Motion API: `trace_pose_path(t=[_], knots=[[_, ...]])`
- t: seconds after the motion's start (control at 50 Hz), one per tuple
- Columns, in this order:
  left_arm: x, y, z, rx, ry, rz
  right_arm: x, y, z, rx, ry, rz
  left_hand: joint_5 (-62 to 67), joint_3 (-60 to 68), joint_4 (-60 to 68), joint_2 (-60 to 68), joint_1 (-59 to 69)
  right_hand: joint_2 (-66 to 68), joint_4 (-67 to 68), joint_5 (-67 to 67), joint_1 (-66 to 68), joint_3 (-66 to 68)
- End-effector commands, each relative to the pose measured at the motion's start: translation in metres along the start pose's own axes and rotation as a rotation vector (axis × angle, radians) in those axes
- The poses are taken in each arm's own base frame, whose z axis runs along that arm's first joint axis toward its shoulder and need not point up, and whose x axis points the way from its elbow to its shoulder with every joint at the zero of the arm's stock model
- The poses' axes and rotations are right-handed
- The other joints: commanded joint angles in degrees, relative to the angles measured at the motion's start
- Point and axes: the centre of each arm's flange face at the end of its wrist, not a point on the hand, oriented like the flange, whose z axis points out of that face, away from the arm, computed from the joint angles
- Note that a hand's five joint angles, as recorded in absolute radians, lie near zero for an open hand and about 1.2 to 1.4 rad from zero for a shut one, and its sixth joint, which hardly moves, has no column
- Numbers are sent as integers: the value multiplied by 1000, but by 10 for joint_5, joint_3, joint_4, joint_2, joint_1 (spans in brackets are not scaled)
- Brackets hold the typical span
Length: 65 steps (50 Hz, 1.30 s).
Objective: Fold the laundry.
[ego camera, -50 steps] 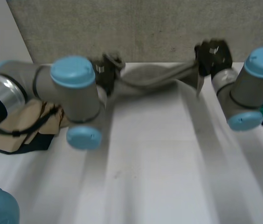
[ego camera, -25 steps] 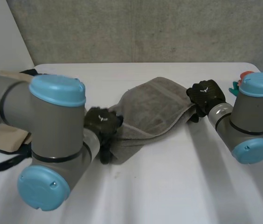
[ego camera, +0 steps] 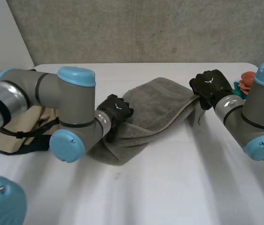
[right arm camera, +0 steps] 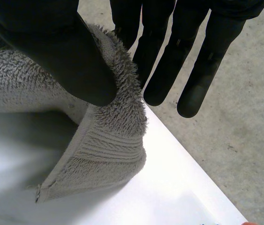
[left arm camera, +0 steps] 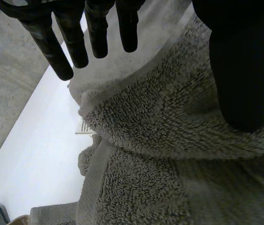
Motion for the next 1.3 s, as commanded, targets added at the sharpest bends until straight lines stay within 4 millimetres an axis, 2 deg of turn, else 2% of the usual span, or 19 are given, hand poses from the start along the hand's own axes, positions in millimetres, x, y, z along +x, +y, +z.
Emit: trace_pose_path(t=[0.02, 0.08, 0.14, 0.2, 0.28, 0.36, 0.38, 0.46, 0.54, 0.66, 0.76, 0.84, 0.94, 1.02, 1.08, 1.14, 1.16, 1.24, 1.3], knots=[[0, 4, 22, -11, -63, 47, -1, 0, 0, -2, -18, -4, 49, 53, 50, 52, 55, 123, 115, 114, 138, 119], [-1, 3, 31, -10, -92, 79, 0, 0, 2, 3, -12, -5, 188, 192, 189, 191, 194, 123, 115, 114, 138, 119], [-5, 2, 38, -12, -125, 113, 5, -2, 7, 17, 5, -15, 627, 631, 628, 630, 633, 123, 115, 114, 138, 119], [-11, -7, 41, 12, -170, 146, 7, -4, 16, 42, 23, -33, 629, 633, 630, 632, 635, 123, 115, 114, 138, 119], [-51, -42, 42, 148, -366, 155, 20, -22, 41, 153, 122, -64, 629, 633, 630, 632, 635, 123, 115, 114, 138, 119], [-114, -103, 15, 425, -674, 59, 55, -70, 64, 367, 360, -57, 629, 633, 630, 632, 635, 123, 115, 114, 138, 119], [-141, -127, -5, 549, -800, -17, 72, -91, 68, 479, 477, -35, 629, 633, 630, 632, 635, 123, 115, 114, 138, 119], [-190, -158, -51, 747, -1031, -158, 106, -138, 64, 782, 700, 24, 629, 633, 630, 632, 635, 123, 115, 114, 138, 119], [-203, -170, -70, 804, -1086, -186, 108, -160, 60, 922, 730, 25, 629, 633, 630, 632, 635, 123, 115, 114, 138, 119], [-192, -153, -54, 711, -1006, -201, 86, -152, 68, 832, 581, -2, 629, 633, 630, 632, 635, 123, 115, 114, 138, 119], [-168, -118, -26, 558, -899, -233, 72, -125, 73, 661, 478, 15, 629, 633, 630, 632, 635, 123, 115, 114, 138, 119], [-139, -83, -6, 412, -792, -257, 57, -93, 74, 494, 390, 18, 629, 633, 630, 632, 635, 123, 115, 114, 138, 119], [-83, -21, 14, 155, -602, -269, 32, -33, 69, 230, 246, 3, 629, 633, 630, 632, 635, 123, 115, 114, 138, 119], [-48, 18, 17, -2, -482, -280, 11, 13, 56, 49, 136, -25, 629, 633, 630, 632, 635, 123, 115, 114, 138, 119], [-33, 32, 16, -54, -421, -286, 0, 33, 48, -22, 79, -55, 629, 633, 630, 632, 635, 123, 115, 114, 138, 119], [-21, 41, 12, -85, -349, -297, -7, 49, 40, -70, 36, -95, 433, 437, 434, 436, 439, 123, 115, 114, 138, 119], [-20, 41, 9, -86, -324, -302, -7, 52, 38, -80, 29, -109, 291, 295, 292, 294, 297, 123, 115, 114, 138, 119], [-35, 35, -2, -62, -324, -329, -6, 52, 30, -92, 25, -102, 73, 77, 74, 76, 79, 123, 115, 114, 138, 119], [-50, 35, -9, -57, -347, -340, -3, 51, 26, -95, 29, -84, 29, 33, 30, 32, 35, 123, 115, 114, 138, 119]])
